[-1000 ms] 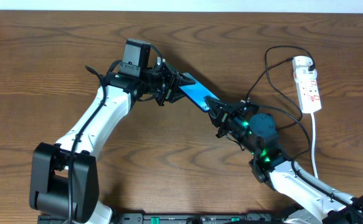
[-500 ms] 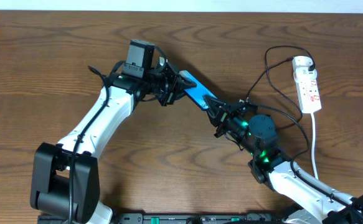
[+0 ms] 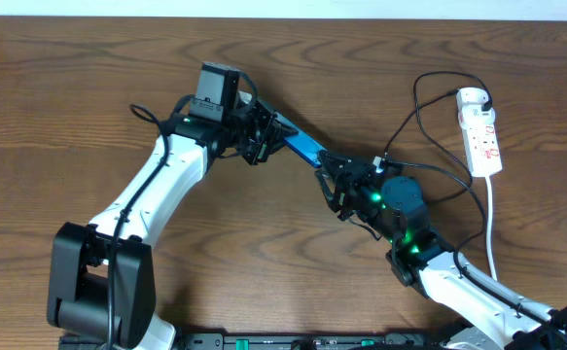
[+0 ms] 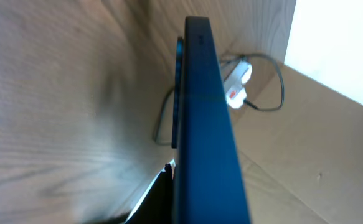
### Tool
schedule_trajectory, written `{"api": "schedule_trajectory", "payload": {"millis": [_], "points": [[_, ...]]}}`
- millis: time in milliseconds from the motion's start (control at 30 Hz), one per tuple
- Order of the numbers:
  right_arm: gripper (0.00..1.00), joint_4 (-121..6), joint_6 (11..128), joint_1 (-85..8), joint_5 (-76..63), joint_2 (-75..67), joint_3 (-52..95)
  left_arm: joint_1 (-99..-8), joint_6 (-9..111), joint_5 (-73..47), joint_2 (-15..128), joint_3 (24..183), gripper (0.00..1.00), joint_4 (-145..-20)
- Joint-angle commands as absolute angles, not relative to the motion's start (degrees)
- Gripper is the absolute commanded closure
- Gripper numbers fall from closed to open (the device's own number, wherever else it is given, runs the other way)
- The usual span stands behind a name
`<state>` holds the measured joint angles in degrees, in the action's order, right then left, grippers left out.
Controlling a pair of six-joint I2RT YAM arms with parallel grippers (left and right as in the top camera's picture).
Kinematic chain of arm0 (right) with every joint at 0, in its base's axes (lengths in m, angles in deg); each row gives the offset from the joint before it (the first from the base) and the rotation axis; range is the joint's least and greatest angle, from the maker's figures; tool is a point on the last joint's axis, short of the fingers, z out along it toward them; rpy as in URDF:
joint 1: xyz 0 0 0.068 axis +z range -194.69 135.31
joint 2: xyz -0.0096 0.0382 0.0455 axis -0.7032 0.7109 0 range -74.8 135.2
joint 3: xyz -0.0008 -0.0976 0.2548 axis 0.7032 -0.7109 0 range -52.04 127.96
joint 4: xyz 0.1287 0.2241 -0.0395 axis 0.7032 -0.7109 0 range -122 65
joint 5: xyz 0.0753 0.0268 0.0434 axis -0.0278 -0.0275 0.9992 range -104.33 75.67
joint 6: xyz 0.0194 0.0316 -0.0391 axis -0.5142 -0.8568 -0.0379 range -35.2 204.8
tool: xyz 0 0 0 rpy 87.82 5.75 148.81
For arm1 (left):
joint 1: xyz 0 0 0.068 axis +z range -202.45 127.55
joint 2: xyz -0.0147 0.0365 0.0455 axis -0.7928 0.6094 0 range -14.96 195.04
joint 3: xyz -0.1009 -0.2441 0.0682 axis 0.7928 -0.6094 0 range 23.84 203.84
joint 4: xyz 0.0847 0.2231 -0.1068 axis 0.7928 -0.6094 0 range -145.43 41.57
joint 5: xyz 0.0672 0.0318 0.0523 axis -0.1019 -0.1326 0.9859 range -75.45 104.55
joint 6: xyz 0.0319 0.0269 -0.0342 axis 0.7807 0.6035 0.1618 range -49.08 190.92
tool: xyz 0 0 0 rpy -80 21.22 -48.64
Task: Plug charger to phone and switch on socket
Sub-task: 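Release the phone with the right gripper and move it to the power strip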
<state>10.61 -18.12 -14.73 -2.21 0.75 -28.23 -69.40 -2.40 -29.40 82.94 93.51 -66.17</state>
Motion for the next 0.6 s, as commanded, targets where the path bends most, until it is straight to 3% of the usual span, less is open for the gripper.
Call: {"api": "schedule_trajectory", "payload": {"millis": [0,133,200,300,433,467,567], "points": [[0.51,7.07,7.52,-14.47,-9.21,0.53,-28.1,-66.3,6.13,-26.73,81.7,93.4,0.93,-65.56],[0.37,7.12,29.38,-16.02,-11.92,0.53,-28.1,-63.15,12.36,-26.75,81.7,93.4,0.92,-69.49],[0.2,7.14,37.47,-17.51,-12.72,0.5,-28.08,-61.64,13.75,-26.73,81.7,93.4,0.93,-71.92],[0.02,6.81,39.8,-19.41,-12.88,-0.44,-27.79,-60.77,14.8,-26.71,81.7,93.38,0.93,-72.57],[0.01,-10.85,40.92,-19.96,-19.41,-1.83,-19.42,-60.77,14.8,-26.71,81.7,93.38,0.93,-72.6],[0.01,-27.29,44.61,-19.96,-23.78,-1.57,-9.98,-60.77,14.8,-26.71,81.7,93.38,0.93,-72.57],[0.01,-40.99,47.72,-19.96,-28.66,-0.46,0.64,-60.77,14.8,-26.42,81.7,93.38,0.93,-72.6]]}}
